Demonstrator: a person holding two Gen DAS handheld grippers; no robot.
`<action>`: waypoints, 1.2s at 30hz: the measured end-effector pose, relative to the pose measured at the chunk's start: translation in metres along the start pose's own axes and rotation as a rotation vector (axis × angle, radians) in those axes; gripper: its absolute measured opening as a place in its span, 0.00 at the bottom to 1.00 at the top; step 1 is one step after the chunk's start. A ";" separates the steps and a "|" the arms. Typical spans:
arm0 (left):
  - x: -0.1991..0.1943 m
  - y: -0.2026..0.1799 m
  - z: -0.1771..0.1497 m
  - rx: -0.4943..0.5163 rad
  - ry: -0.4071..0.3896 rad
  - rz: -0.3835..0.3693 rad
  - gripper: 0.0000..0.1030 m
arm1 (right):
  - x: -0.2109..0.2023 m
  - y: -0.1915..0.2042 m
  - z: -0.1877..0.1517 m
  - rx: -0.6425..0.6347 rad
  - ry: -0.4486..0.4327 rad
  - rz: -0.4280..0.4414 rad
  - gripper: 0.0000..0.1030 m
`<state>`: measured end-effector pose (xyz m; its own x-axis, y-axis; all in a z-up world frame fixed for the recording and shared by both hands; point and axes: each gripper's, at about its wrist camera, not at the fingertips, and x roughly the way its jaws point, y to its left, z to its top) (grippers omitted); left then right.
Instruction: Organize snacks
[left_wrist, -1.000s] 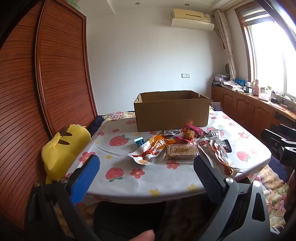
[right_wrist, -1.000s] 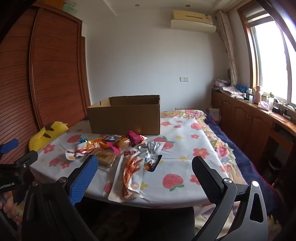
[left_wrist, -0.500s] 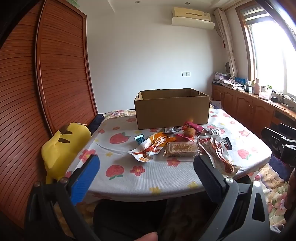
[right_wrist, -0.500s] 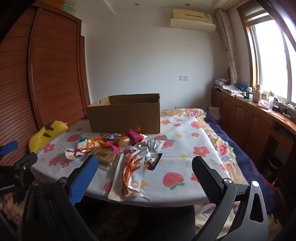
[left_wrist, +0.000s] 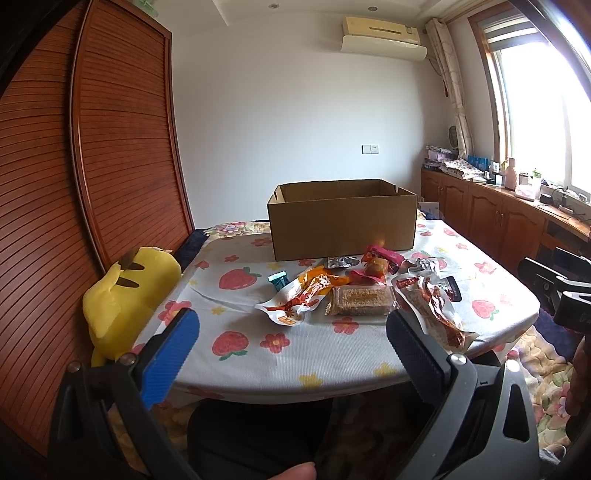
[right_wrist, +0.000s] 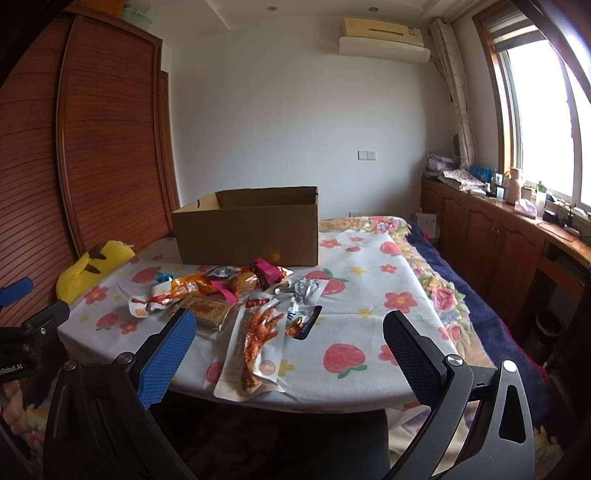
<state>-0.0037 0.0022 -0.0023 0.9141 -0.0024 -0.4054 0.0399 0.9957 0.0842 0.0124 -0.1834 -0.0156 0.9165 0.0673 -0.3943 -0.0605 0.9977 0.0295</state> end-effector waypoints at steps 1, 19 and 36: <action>0.000 0.000 0.000 0.000 0.000 0.000 0.99 | 0.000 0.000 0.000 -0.001 0.000 -0.001 1.00; -0.004 0.003 0.003 -0.003 -0.008 -0.004 0.99 | 0.000 0.001 0.000 -0.004 0.000 -0.006 1.00; -0.006 0.001 0.004 -0.004 -0.007 -0.006 0.99 | -0.001 0.000 0.000 -0.003 0.000 -0.005 1.00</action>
<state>-0.0076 0.0027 0.0037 0.9165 -0.0091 -0.3999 0.0441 0.9959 0.0784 0.0117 -0.1830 -0.0152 0.9168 0.0619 -0.3945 -0.0566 0.9981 0.0248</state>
